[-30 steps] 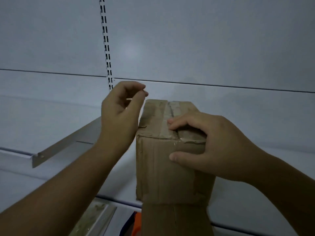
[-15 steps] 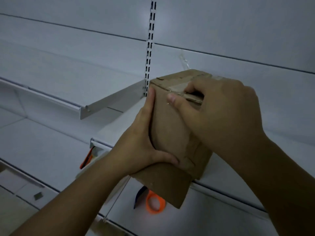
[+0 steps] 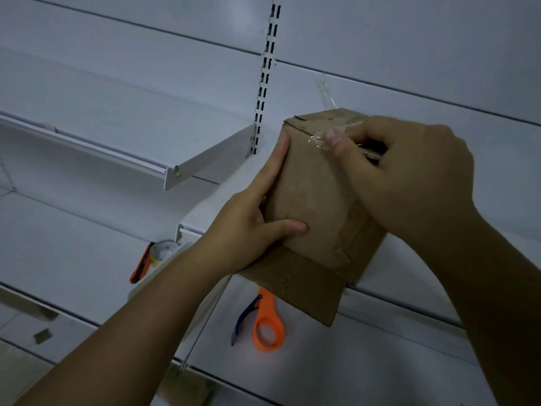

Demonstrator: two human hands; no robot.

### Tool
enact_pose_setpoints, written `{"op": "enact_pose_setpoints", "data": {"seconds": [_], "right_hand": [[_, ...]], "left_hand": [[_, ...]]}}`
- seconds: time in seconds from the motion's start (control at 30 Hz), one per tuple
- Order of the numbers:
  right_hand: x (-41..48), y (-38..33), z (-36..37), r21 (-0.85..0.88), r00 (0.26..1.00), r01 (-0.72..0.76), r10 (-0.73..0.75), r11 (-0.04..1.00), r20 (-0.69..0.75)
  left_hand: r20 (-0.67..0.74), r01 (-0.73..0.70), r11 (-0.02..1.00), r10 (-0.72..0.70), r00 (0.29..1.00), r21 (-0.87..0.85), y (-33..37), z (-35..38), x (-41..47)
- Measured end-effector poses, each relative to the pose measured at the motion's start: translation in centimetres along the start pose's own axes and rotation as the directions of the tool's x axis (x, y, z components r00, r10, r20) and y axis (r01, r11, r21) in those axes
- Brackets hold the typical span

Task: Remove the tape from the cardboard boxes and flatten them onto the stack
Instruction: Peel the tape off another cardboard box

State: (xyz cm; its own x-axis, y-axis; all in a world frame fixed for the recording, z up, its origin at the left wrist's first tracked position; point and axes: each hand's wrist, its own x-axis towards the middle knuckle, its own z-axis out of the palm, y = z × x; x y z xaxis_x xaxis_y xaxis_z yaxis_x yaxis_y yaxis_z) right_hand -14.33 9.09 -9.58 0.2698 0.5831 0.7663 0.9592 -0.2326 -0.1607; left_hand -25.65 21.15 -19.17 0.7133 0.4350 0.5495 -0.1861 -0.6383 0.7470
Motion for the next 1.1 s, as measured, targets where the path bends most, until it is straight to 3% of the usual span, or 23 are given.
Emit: {"op": "enact_pose_setpoints", "data": {"seconds": [0.3, 0.5, 0.6, 0.67, 0.8, 0.97, 1.1], "right_hand": [[-0.4, -0.6, -1.1, 0.002, 0.976, -0.110, 0.107, 0.994, 0.191], [-0.3, -0.3, -1.7, -0.012, 0.942, -0.104, 0.102, 0.995, 0.320], [-0.2, -0.2, -1.6, -0.043, 0.945, -0.071, 0.081, 0.997, 0.317], [-0.1, -0.2, -1.7, -0.056, 0.948, -0.049, 0.064, 0.997, 0.312], [0.3, 0.0, -1.8, -0.078, 0.950, -0.010, 0.034, 0.997, 0.310], [0.3, 0.1, -1.5, -0.068, 0.958, 0.003, 0.017, 0.998, 0.285], [0.2, 0.3, -1.7, -0.047, 0.961, 0.004, 0.010, 0.999, 0.277]], "left_hand": [[-0.018, -0.034, 0.992, 0.032, 0.999, -0.119, -0.3, -0.3, -0.2], [0.034, -0.007, 0.977, 0.014, 0.999, -0.215, 0.2, -0.7, -0.4], [0.103, 0.024, 0.999, -0.021, 0.994, -0.028, 0.2, -0.4, -0.4], [0.061, 0.023, 0.990, -0.031, 0.998, 0.139, 0.2, -0.1, -0.3], [-0.025, 0.069, 0.985, -0.066, 0.998, 0.157, -0.1, -0.6, -0.6], [-0.004, 0.178, 0.984, -0.178, 0.984, 0.029, -0.4, -1.4, -0.8], [0.044, 0.248, 0.940, -0.245, 0.969, -0.236, 0.1, -1.8, -0.9]]}}
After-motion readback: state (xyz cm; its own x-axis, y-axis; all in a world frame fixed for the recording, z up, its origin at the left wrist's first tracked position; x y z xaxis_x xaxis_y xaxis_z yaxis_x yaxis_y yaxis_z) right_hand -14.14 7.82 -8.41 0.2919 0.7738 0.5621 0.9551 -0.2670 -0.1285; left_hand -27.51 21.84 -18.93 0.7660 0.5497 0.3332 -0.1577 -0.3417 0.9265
